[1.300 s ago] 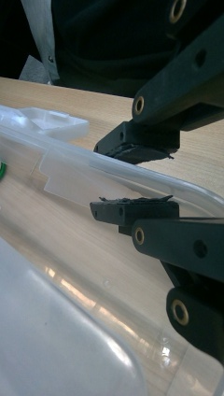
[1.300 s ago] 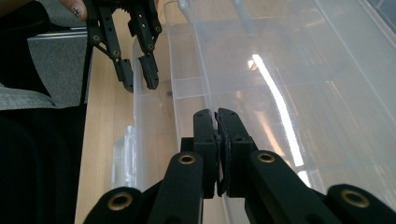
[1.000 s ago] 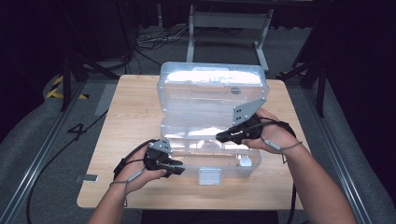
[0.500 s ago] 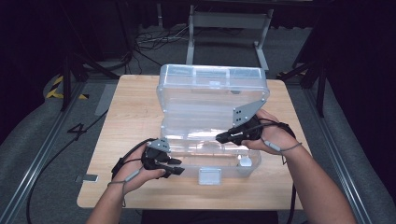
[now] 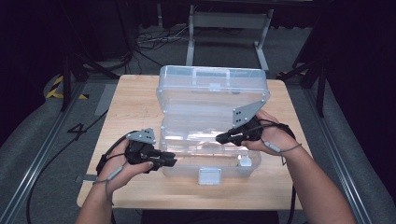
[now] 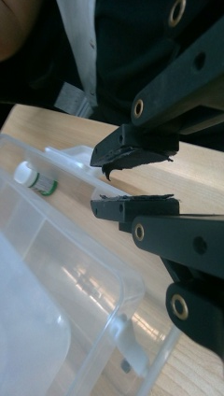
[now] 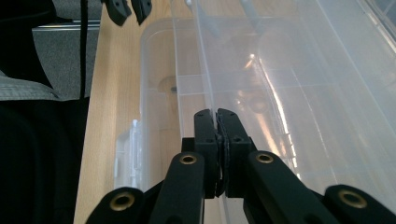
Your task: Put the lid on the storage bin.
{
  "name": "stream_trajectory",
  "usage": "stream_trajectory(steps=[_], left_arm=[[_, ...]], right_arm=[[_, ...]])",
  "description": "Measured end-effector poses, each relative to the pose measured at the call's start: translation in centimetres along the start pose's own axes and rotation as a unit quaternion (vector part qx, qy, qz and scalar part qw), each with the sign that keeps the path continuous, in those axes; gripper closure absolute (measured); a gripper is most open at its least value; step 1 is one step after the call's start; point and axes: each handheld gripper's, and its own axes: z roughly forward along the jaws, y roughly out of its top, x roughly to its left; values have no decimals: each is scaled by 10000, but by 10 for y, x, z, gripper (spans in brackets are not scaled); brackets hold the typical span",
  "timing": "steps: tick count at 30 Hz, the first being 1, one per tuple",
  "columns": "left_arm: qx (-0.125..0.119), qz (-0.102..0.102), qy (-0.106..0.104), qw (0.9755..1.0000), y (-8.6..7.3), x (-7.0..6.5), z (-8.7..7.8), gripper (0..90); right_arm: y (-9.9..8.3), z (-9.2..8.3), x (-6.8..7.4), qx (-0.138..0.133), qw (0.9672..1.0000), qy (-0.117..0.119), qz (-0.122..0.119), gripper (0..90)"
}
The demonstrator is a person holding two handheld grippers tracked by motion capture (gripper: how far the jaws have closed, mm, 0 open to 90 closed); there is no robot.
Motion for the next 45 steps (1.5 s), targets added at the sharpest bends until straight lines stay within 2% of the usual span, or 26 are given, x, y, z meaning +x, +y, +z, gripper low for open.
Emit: stream_trajectory(steps=[10, 18, 25, 28, 31, 35, 40, 45], left_arm=[[-323, -97, 271, 9991, 10, 3, -16, 768], [-503, -25, 347, 9981, 21, 3, -20, 783], [-810, 79, 494, 9955, 28, 7, -24, 813], [-926, 178, 457, 9945, 30, 12, -25, 824], [-1092, 131, 549, 9924, 34, 19, -26, 848], [-1187, 78, 635, 9909, 36, 27, -24, 866], [-1231, -21, 720, 9898, 40, 34, -19, 871], [-1286, -81, 731, 9890, 40, 36, -17, 872]], right_arm=[[-1, 0, 1, -16, 10000, -23, 17, 883], [-2, 0, 1, -51, 10000, -12, 12, 884], [-3, 0, 2, -61, 10000, -22, 36, 884], [-3, 0, 2, -67, 10000, -17, 14, 885], [-4, 0, 2, -79, 10000, -20, 12, 885], [-5, 0, 4, -84, 10000, -51, 5, 885], [-6, 0, 4, -117, 9999, -55, 2, 885], [-8, 1, 8, -111, 9999, -99, -12, 884]])
